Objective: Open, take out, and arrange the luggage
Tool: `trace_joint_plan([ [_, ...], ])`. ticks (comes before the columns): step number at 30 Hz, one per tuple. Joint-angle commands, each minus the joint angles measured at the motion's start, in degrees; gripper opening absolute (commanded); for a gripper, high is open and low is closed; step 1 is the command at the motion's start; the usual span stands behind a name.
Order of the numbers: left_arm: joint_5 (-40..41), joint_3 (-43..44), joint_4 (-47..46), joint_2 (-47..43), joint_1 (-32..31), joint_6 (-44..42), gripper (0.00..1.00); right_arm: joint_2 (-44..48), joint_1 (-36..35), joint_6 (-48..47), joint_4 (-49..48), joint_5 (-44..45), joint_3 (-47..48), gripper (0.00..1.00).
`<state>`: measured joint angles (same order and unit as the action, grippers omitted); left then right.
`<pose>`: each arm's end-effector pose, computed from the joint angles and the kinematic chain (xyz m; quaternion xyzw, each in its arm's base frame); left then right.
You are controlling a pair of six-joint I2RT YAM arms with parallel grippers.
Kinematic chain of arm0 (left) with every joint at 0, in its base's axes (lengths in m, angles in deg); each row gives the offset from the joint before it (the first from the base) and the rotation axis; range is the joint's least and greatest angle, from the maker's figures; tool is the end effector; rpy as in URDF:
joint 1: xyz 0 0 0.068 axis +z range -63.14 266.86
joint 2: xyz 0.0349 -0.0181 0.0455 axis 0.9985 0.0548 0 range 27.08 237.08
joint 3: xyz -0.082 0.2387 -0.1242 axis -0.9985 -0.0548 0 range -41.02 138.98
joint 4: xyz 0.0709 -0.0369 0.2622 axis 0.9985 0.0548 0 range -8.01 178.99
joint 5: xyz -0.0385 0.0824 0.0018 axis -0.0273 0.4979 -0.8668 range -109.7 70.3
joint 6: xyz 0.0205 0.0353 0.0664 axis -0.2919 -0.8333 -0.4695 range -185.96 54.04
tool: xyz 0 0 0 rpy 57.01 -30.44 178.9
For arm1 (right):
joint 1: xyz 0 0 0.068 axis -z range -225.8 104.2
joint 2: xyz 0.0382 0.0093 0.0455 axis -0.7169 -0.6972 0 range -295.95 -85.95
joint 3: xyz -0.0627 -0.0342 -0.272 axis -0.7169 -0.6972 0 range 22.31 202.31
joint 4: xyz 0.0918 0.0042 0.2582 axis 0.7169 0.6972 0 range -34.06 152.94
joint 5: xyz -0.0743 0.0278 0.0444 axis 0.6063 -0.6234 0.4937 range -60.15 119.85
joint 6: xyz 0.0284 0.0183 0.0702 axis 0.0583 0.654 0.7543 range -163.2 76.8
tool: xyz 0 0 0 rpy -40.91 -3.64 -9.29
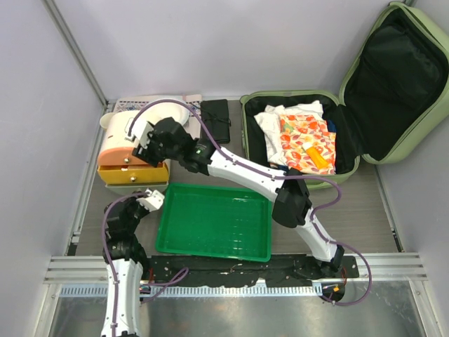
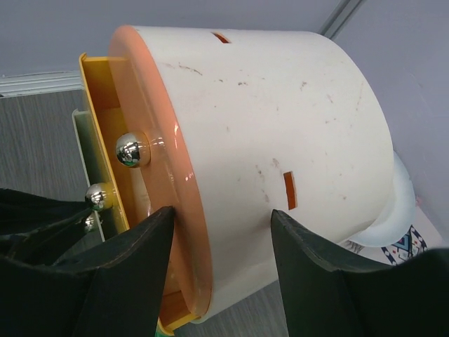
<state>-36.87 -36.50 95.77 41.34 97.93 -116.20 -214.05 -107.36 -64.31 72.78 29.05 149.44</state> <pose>0.1478 0.0088 0.1411 0.3543 0.7518 0.1689 0.5299 0.2761 0.5117 0.3407 -0.5368 0.6040 0.2090 0.5508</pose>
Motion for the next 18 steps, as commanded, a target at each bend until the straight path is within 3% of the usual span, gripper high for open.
trace_joint_plan([
  [1,-1.8,-0.3,13.3,-2.9,-0.3,-2.4,0.00,-0.9,1.9,-0.1,-1.8,3.3,0.9,0.61],
  [12,-3.7,2.2,17.1,0.0,-0.3,-5.9,0.03,-0.3,1.9,1.2,-0.2,1.5,0.1,0.59],
  [18,-9.1,5.9,26.5,0.0,-0.3,-12.9,0.00,-0.4,1.9,1.5,-0.3,1.6,0.0,0.59],
])
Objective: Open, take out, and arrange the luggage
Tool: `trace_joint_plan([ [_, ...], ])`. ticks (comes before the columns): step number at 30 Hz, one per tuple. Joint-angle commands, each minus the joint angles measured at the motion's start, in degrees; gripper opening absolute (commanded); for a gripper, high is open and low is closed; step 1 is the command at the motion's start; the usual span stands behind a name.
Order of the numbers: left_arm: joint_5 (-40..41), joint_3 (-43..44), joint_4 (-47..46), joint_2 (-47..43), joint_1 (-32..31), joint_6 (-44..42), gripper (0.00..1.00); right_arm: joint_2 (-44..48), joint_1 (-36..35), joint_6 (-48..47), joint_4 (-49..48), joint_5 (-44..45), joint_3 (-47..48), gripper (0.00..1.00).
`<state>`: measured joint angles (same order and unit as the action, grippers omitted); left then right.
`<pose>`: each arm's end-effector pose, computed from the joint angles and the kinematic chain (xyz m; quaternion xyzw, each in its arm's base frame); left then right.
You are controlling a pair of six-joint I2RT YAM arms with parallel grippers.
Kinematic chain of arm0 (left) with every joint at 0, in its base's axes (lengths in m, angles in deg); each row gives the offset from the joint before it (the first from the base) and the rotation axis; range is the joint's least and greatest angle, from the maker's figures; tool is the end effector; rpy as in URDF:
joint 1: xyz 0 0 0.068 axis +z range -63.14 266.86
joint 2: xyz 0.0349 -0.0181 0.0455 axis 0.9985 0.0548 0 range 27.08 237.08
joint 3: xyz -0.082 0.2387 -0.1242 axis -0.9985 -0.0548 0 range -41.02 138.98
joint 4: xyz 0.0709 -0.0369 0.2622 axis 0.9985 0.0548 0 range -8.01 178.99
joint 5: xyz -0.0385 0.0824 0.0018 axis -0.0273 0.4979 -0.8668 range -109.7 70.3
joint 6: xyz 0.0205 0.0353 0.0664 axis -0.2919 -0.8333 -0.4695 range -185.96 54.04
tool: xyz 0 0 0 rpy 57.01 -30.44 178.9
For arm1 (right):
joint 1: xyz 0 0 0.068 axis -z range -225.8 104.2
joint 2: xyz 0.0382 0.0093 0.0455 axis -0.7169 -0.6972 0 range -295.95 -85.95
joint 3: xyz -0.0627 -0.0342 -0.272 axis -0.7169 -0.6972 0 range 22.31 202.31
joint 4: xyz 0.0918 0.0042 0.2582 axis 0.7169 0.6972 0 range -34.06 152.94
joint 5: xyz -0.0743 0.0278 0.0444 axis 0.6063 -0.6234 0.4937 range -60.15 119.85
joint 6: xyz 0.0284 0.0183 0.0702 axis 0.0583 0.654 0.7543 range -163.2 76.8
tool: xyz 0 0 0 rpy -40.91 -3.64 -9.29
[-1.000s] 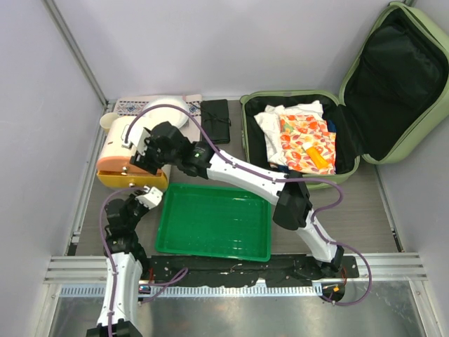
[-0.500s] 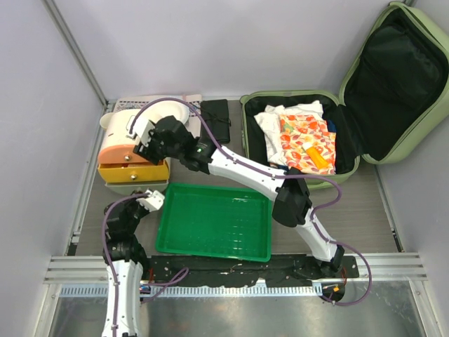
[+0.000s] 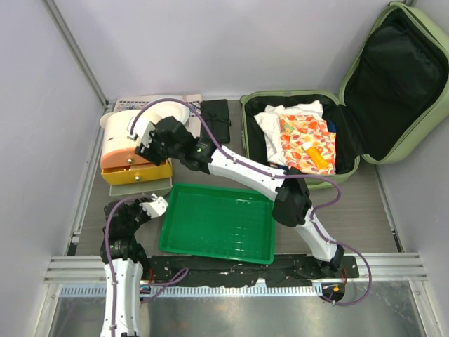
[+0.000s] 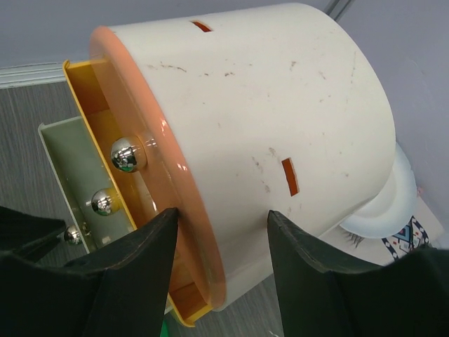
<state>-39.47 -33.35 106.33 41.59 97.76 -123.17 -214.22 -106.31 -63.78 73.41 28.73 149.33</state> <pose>0.1384 0.0036 0.1398 0.4150 0.7559 0.1470 0.4845 0.2852 0.5069 0.3368 -0.5326 0.6138 0.2065 0.5449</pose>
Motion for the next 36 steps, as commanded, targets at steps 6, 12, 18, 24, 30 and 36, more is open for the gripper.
trace_joint_plan([
  [6,-5.2,3.4,18.1,-2.8,0.0,-4.8,0.57,-0.1,0.9,1.6,-0.7,-0.3,0.2,0.60],
  [12,-7.7,10.5,22.2,-3.5,0.0,-0.8,0.57,0.5,1.0,3.5,0.4,-2.1,2.2,0.63],
  [18,-9.8,18.2,22.8,-0.4,-0.1,7.8,0.39,2.1,1.1,5.6,0.4,-2.7,3.9,0.67],
  [24,-7.9,21.3,12.7,10.6,-0.1,22.3,0.13,5.8,2.1,10.7,-0.8,-3.0,4.1,0.68],
  [30,-5.2,19.2,-6.7,19.0,0.1,30.9,0.00,13.3,6.3,18.2,-1.5,-4.4,-1.5,0.68],
  [36,-5.1,19.7,-11.9,23.5,-0.1,31.9,0.00,22.8,11.5,18.5,-0.1,-5.6,-13.6,0.68],
])
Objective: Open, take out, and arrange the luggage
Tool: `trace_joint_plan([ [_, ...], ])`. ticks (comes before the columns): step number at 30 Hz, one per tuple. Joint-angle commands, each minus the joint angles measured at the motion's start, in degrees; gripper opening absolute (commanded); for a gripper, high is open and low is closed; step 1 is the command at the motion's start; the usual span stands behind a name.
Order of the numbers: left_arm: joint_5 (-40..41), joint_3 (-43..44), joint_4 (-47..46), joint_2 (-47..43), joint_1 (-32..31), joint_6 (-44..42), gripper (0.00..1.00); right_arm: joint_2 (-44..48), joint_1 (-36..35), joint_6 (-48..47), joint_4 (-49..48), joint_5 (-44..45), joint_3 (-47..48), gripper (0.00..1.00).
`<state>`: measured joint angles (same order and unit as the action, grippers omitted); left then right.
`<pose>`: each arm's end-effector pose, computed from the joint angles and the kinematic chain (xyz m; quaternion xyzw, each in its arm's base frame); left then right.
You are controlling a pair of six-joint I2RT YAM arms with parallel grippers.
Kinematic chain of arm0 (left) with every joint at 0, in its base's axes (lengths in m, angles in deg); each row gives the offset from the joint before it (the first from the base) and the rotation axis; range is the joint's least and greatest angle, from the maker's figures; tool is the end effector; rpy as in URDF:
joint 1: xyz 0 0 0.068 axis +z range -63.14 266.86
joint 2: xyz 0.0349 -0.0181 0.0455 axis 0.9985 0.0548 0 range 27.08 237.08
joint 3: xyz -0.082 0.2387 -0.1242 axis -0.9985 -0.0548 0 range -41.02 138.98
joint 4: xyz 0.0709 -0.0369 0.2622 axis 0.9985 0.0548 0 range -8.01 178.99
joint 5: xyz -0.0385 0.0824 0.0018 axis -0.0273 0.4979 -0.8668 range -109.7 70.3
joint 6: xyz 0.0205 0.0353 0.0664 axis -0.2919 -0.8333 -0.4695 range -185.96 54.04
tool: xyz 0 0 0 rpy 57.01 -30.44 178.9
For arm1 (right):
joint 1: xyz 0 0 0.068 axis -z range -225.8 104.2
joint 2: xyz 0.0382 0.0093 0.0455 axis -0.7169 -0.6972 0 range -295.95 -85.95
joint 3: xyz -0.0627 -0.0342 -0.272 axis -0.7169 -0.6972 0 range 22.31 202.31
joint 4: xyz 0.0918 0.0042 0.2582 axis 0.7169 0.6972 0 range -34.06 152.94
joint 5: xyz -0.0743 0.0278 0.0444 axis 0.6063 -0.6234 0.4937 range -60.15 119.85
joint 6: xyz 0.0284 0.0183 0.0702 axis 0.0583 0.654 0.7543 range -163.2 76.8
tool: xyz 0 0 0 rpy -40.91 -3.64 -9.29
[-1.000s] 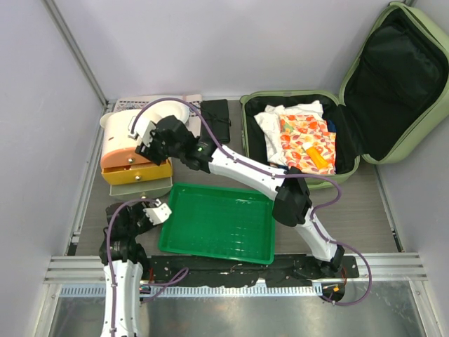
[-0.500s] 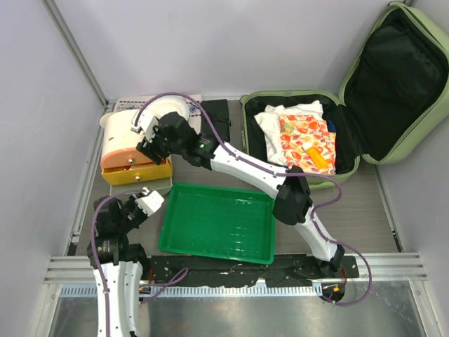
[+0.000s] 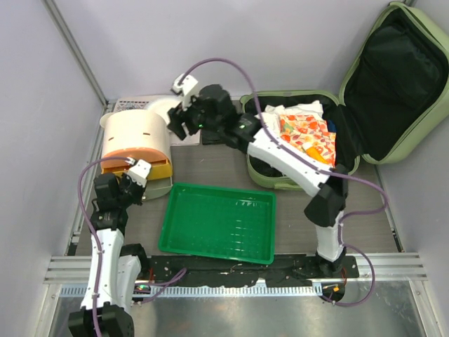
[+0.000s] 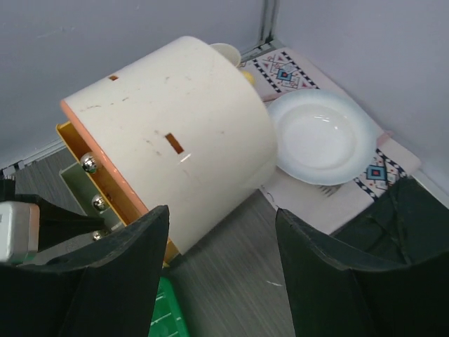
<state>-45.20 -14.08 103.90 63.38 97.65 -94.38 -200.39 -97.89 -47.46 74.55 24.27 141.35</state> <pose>0.1818 0.0053 0.2225 0.2372 0.8234 -0.0207 0.5151 0.3154 0.4155 0.4083 -0.3981 0.6797 0.2844 0.5465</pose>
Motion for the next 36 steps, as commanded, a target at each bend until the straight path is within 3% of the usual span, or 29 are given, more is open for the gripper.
trace_joint_plan([
  [1,1.8,0.0,-10.7,2.0,0.0,2.9,0.00,10.1,4.0,2.4,-1.1,-1.3,-7.4,0.68],
  [7,4.8,-2.4,-22.9,9.3,0.0,1.3,0.01,18.6,15.6,3.2,4.9,-4.9,-18.9,0.67],
  [14,4.1,-1.3,-26.6,12.7,0.0,2.1,0.02,27.0,26.7,-1.1,14.2,-9.4,-32.2,0.69],
  [17,5.4,-0.7,-28.8,14.1,0.0,4.1,0.10,27.8,32.3,-3.2,17.5,-10.8,-34.1,0.70],
  [19,7.5,0.6,-28.9,16.6,0.0,4.4,0.22,27.3,37.6,-6.1,19.7,-12.0,-34.2,0.70],
  [22,6.2,3.9,-24.8,17.7,0.0,3.1,0.32,25.9,42.9,-11.1,25.1,-14.6,-32.7,0.70],
  [23,4.2,5.7,-19.7,17.0,0.0,2.3,0.35,25.3,46.3,-12.8,27.9,-15.2,-31.5,0.70],
  [24,2.5,6.3,-17.1,14.8,0.0,1.5,0.42,25.0,47.6,-14.2,29.4,-15.6,-31.0,0.70],
  [28,-5.5,8.1,-4.5,6.3,-0.1,-1.5,0.54,23.0,55.2,-20.5,35.3,-15.5,-29.8,0.67],
  [31,-9.5,10.3,5.0,1.3,0.0,-2.2,0.57,20.7,60.0,-24.0,37.9,-15.4,-30.4,0.65],
  [36,-9.9,16.6,13.0,0.3,-0.1,7.9,0.58,17.8,60.5,-25.0,33.9,-14.5,-32.5,0.63],
])
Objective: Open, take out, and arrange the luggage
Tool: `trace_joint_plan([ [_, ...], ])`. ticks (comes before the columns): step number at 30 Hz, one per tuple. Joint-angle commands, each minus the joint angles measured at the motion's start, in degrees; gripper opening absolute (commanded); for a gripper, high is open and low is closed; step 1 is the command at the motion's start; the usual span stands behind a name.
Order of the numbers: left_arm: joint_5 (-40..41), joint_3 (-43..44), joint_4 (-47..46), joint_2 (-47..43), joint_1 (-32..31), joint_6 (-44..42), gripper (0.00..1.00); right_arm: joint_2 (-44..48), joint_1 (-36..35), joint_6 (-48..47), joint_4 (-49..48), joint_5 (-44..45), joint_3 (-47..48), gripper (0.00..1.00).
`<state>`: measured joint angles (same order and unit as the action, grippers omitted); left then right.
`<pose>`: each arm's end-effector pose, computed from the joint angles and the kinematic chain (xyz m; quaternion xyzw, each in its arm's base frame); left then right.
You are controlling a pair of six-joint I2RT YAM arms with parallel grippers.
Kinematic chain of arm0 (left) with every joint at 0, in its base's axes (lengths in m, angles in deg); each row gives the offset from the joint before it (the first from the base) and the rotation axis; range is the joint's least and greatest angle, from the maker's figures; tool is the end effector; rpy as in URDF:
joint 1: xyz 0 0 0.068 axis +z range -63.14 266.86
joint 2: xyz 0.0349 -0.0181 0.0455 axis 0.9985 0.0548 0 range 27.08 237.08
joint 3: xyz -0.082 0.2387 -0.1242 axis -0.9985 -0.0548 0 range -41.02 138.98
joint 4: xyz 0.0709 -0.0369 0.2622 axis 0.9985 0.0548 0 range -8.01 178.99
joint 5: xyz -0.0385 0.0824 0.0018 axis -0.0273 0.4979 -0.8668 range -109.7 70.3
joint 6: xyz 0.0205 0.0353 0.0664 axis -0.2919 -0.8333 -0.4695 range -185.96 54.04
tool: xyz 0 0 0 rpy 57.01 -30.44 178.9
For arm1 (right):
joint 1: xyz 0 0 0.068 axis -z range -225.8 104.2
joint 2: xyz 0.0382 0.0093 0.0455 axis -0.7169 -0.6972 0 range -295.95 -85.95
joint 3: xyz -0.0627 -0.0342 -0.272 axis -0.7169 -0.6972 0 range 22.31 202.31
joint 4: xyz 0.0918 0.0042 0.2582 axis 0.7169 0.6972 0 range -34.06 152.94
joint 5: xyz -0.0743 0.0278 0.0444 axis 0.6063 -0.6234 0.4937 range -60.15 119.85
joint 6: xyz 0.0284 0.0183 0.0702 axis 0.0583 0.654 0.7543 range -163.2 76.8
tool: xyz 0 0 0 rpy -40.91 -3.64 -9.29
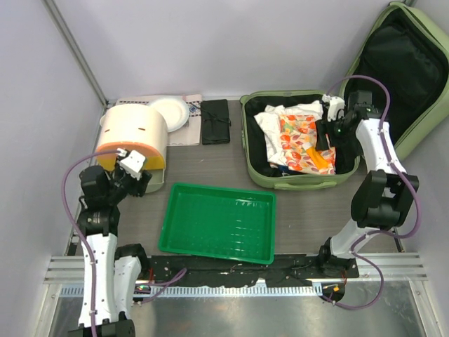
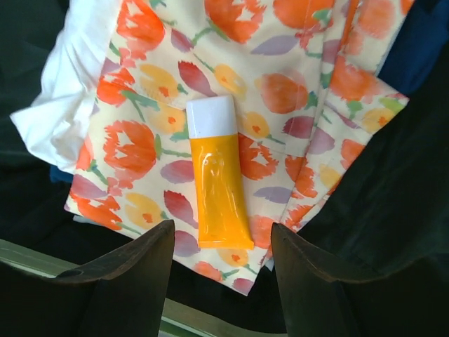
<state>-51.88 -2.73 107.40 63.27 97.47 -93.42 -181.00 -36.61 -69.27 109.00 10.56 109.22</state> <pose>0.1792 -0.0026 0.2924 0.2683 0.7717 -0.0466 0.5748 0.3729 -0.0381 0.2880 -0.1814 0.9384 0.0804 0.2828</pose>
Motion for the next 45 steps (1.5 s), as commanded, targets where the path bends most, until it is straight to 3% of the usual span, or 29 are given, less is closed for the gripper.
trace_joint_plan([
  [1,-3.2,7.6,10.3,0.9,0.2,8.5,0.57,-2.9,-0.9,-3.0,-1.2,-0.9,-0.1,0.63],
  [5,-2.6,10.6,10.9,2.0,0.1,15.7,0.56,-5.3,-1.5,-2.9,-3.0,-0.7,0.5,0.62],
  [12,3.8,7.0,6.9,-0.5,0.2,23.6,0.57,-6.4,-3.8,-4.3,-6.5,1.3,-2.1,0.59],
  [22,4.2,7.9,6.2,0.3,0.2,24.0,0.58,-9.0,-5.2,-6.5,-11.3,6.2,-5.3,0.62],
  [28,7.8,8.9,5.1,0.7,1.0,27.2,0.59,-6.9,-5.3,-7.6,-11.7,6.7,-5.7,0.47],
  [33,7.1,11.5,3.1,3.7,6.7,39.2,0.59,-3.2,-6.9,-8.7,-9.3,5.6,-4.0,0.35],
  [36,7.1,13.4,1.8,5.4,10.7,46.2,0.59,-1.0,-11.0,-8.2,-7.5,4.0,-0.3,0.31],
  [42,13.7,16.9,2.9,8.2,16.7,52.0,0.58,1.2,-25.3,-6.0,-8.3,0.0,4.2,0.28],
  [45,8.3,18.2,5.0,9.5,18.8,52.3,0.56,0.6,-33.7,-4.0,-11.8,-3.0,6.1,0.27],
])
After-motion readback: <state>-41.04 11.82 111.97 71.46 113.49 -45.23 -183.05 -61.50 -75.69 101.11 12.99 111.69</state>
